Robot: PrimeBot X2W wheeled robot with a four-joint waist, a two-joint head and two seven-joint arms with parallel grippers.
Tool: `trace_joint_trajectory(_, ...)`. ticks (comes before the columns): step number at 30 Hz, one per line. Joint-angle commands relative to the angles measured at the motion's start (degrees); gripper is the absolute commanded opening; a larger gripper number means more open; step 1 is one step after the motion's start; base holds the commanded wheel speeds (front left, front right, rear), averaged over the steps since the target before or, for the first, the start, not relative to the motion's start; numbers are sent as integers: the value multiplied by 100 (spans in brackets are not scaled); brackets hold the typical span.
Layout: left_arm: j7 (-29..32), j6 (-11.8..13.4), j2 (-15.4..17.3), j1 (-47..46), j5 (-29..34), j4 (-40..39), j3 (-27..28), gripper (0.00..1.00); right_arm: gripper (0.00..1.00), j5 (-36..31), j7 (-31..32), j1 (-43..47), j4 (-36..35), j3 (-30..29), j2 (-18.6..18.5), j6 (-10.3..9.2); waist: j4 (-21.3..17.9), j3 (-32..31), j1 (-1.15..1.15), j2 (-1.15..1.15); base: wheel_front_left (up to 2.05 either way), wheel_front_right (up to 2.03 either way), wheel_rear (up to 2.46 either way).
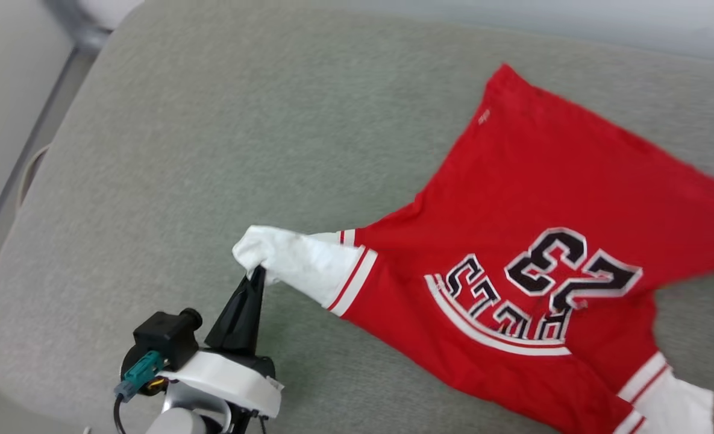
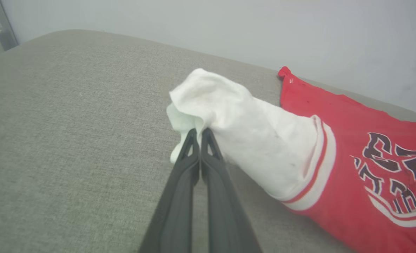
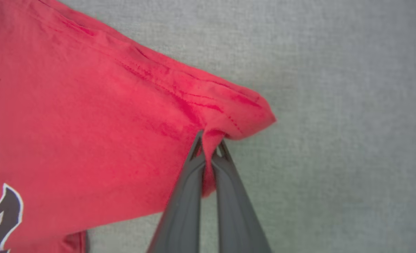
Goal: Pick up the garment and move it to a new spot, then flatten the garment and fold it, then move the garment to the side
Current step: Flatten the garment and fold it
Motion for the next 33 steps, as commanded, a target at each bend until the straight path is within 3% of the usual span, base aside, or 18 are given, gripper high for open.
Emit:
trace_joint_trajectory(1,28,36,39,88,-49,0,42,0,0,81,-42,311,-172,-85,-28,-9,-381,-344,0,0,0,0,0)
trace_joint_trajectory(6,161,173,273,407,-140,-21,227,0,0,266,-268,1868,-1062,-462,410,-9,-900,-743,0,0,0,0,0)
trace_joint_trajectory(7,225,245,367,551,-190,-58,311,0,0,258,-420,2631,-1516,-637,788,-9,-1090,-872,0,0,0,0,0)
trace_joint_trajectory(11,251,239,468,671,-242,-62,387,0,0,148,-614,3527,-1906,-845,1367,-9,-1261,-979,0,0,0,0,0)
trace_joint_trajectory(16,300,265,533,778,-290,-58,410,0,0,53,-866,4376,-2027,-1056,2170,-10,-1360,-1163,0,0,0,0,0)
trace_joint_trajectory(22,374,338,574,896,-332,-96,418,0,0,203,-1351,4647,-1674,-893,2487,-9,-1488,-1287,0,0,0,0,0)
trace_joint_trajectory(23,387,341,575,913,-340,-95,408,0,22,183,-1508,4616,-1620,-851,2499,-9,-1501,-1308,0,0,0,0,0)
trace_joint_trajectory(24,404,339,583,926,-334,-90,389,0,89,152,-1731,4576,-1592,-807,2506,-9,-1512,-1338,0,0,0,0,0)
trace_joint_trajectory(25,421,347,589,930,-335,-95,383,0,100,215,-1951,4506,-1570,-802,2499,-9,-1520,-1354,0,0,0,0,0)
trace_joint_trajectory(33,466,384,606,885,-332,-168,339,0,100,94,-4129,4056,-1704,-798,2444,-8,-1496,-1412,0,0,0,0,0)
